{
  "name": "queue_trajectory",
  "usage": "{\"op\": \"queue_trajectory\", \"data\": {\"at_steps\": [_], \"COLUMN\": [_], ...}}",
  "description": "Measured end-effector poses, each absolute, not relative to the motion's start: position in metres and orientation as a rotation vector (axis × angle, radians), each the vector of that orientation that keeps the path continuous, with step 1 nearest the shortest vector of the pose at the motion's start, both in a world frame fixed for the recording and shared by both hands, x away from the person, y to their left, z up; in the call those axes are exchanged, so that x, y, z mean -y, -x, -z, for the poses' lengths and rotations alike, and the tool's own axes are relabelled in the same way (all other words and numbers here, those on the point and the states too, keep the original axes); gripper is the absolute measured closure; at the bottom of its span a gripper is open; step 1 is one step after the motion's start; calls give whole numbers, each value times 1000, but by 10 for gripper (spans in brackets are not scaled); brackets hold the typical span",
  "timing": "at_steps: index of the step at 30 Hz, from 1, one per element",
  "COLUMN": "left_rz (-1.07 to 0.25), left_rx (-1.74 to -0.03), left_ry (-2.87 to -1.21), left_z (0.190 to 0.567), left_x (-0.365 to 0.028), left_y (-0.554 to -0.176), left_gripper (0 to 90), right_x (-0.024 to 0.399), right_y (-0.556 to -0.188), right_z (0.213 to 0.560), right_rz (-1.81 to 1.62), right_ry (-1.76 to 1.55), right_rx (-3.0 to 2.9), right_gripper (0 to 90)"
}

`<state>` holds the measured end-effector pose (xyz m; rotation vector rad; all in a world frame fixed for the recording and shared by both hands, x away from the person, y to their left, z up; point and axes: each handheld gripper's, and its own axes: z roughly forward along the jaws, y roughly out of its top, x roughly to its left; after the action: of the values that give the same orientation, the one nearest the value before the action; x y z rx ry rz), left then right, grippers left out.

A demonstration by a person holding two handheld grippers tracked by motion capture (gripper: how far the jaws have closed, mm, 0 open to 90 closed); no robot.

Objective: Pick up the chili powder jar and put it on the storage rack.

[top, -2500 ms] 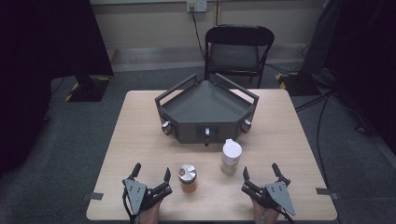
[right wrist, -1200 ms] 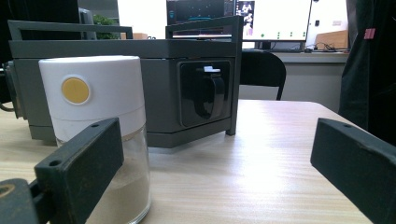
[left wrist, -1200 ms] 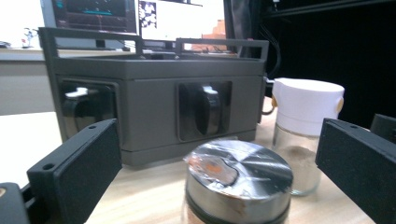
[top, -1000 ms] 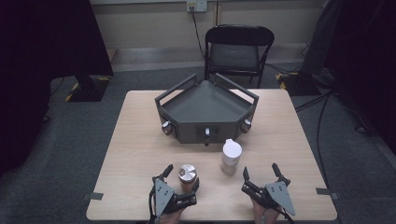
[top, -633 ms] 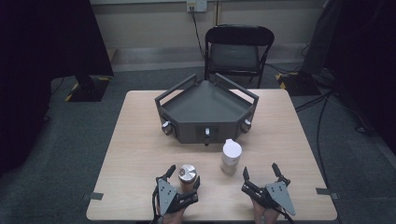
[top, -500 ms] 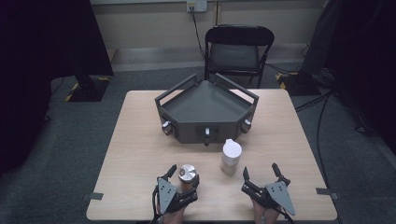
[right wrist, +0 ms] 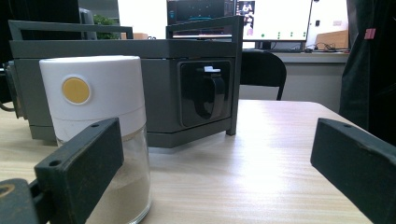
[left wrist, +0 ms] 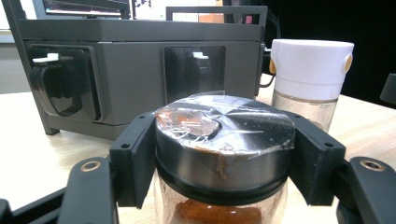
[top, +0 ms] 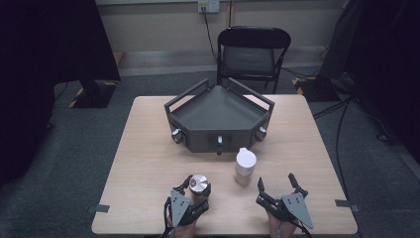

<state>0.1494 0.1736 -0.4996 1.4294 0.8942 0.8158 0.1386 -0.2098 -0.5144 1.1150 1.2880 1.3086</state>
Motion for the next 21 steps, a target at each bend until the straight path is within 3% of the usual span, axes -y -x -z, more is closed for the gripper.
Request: {"op": "queue_trajectory", "data": {"at_steps": [21], "left_rz": [-822], "left_rx": [-887], "left_ry": [-1416], "left_z": [500], "left_x": [-174], "left_y": [-149], "left_gripper": [350], "right_x": [210], "right_y": [-139], "right_z": [514], "right_rz": [-1309], "right_ry": [-1115], "right_rx": [-1288], "right_gripper": [11]}}
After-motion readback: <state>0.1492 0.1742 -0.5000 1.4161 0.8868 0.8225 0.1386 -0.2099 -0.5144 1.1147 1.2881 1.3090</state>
